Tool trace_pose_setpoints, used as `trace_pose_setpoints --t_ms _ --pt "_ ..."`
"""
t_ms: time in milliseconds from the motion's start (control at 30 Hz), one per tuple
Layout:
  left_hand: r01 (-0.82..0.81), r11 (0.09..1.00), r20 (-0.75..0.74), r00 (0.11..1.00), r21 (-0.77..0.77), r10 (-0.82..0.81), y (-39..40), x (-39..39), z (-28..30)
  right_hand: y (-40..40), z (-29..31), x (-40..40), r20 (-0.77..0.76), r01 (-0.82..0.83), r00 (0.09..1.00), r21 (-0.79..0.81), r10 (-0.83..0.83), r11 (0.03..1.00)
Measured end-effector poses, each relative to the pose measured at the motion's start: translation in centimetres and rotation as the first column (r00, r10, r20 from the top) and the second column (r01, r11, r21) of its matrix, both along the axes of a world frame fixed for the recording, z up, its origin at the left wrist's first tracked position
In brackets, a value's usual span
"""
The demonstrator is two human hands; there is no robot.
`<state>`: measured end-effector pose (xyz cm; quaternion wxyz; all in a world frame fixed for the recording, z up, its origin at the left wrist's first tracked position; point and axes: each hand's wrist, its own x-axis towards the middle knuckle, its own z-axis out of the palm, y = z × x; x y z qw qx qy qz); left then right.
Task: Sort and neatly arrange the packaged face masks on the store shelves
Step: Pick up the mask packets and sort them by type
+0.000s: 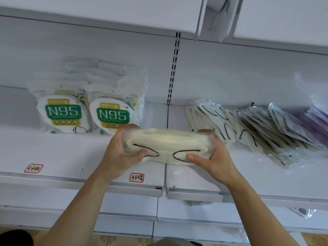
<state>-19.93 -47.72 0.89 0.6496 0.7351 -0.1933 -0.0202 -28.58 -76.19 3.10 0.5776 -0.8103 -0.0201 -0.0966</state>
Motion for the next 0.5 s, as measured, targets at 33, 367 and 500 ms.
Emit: trace_pose_setpoints --t_ms 33,367,500 --pt "-0.004 1.0 0.021 1.0 0.014 0.004 -0.1 -0.1 0.2 0.0 0.0 0.1 0.013 0.022 1.0 0.013 -0.022 1.0" --pt "0.003 0.99 0.066 0.998 0.138 -0.013 0.3 -0.3 0.6 0.0 -1.3 0.1 -0.026 -0.008 1.0 0.031 0.009 0.999" --pt "0.024 0.986 0.004 1.0 0.164 -0.025 0.1 -0.5 0.2 0.1 -1.7 0.0 -0.095 -0.024 0.995 0.039 0.028 0.999"
